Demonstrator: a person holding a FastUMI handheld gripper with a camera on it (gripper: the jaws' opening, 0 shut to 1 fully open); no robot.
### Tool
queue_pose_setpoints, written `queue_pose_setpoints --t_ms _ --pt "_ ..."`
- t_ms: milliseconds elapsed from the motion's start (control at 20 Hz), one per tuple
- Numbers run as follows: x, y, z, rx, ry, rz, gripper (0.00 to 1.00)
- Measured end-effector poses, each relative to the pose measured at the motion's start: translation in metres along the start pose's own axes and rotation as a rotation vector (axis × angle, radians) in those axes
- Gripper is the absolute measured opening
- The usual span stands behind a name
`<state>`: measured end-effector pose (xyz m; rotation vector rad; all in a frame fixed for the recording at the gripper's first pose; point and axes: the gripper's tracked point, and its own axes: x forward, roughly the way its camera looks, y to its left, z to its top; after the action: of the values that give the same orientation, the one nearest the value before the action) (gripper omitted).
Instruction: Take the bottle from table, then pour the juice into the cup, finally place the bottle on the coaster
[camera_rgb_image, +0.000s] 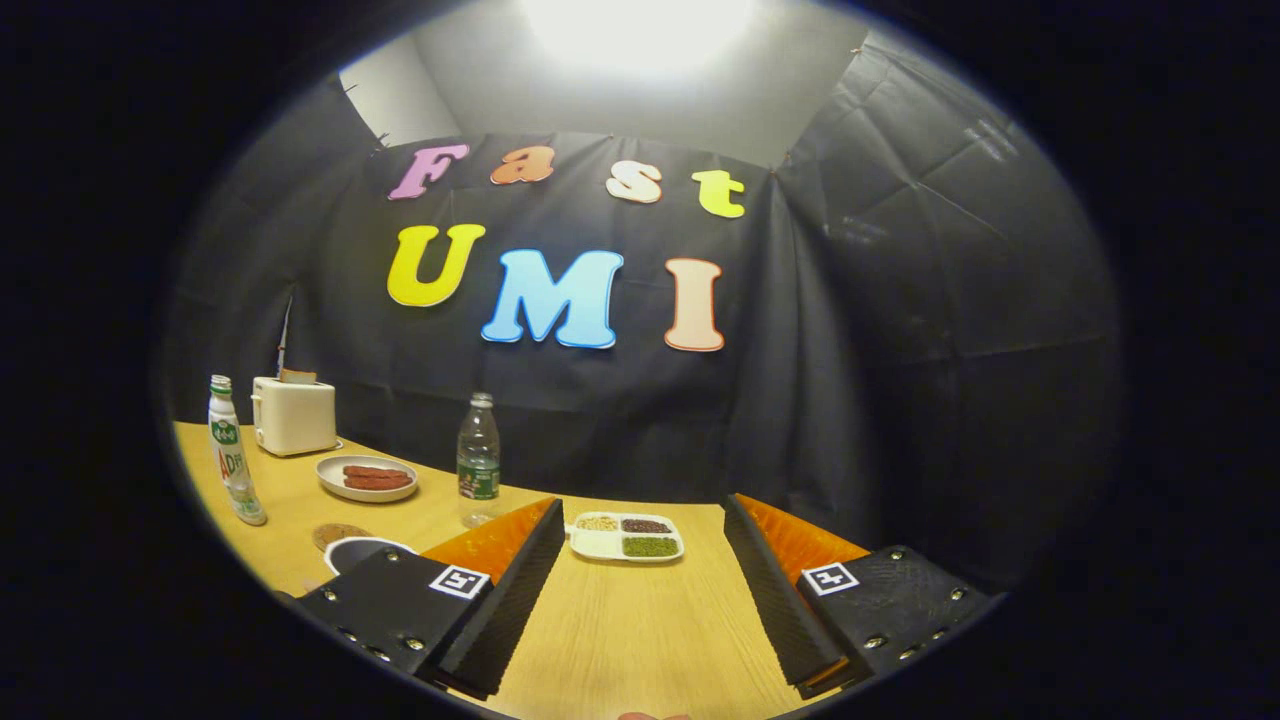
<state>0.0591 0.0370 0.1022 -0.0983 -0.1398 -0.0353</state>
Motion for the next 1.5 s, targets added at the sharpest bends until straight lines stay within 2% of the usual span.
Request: queue_pose_setpoints --t_ms 200,600,850,1000,1100,1300,1500 --pt "-0.030 0.062 0.032 0.085 0.012 0.097 0.98" --pt "-0.083 0.220 0.065 0.088 -0.032 0.263 0.98" --pt "-0.101 0.309 0.059 0.139 -0.015 0.352 0.98" --pt "-0.110 0.343 0.053 0.151 0.010 0.384 0.98" --pt "-0.113 0.358 0.052 0.138 0.003 0.382 0.98" --pt "-0.111 0.364 0.049 0.080 -0.022 0.278 0.98" --pt "-0.114 0.378 0.048 0.116 -0.030 0.245 0.98"
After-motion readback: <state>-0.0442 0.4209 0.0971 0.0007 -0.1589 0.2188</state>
